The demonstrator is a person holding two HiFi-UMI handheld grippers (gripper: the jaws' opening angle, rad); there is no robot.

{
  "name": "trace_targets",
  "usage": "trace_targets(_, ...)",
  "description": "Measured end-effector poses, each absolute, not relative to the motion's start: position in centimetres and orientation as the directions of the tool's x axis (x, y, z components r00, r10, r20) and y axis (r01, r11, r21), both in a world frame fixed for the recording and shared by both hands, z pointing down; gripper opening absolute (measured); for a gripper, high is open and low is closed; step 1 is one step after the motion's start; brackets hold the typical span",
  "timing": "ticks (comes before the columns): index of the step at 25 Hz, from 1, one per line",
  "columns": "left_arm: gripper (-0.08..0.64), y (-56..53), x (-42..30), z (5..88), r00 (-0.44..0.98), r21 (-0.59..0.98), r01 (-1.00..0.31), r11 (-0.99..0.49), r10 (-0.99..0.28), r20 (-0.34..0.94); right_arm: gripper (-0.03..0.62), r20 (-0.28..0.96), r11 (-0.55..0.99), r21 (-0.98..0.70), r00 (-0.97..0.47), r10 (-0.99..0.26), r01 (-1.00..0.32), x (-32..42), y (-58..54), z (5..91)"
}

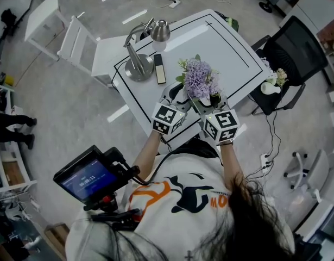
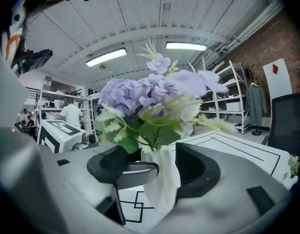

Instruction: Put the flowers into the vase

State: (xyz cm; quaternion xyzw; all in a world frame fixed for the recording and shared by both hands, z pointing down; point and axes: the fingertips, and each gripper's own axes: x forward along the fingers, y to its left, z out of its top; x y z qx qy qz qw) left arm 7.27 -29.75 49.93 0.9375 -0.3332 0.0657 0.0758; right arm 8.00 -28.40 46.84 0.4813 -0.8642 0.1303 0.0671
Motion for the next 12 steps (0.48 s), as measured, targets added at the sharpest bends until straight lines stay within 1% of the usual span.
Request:
trace_targets(10,0.244,-29.7,7.4,50.0,0.774,0.12,-0.631,-0.766,-0.611,0.17,0.29,0.245,0.455,-0.232,-0.504,-0.828,-0.86,9.4,-26.6,47.4)
trace_targets(12,0.259,-29.7,7.4,50.1,0.768,0.128,-0.638,-0.759,-0.617,0.17,0.29,0.243,0.451,-0.241,-0.503,-0.829,-0.859,9.6,-26.4,47.5)
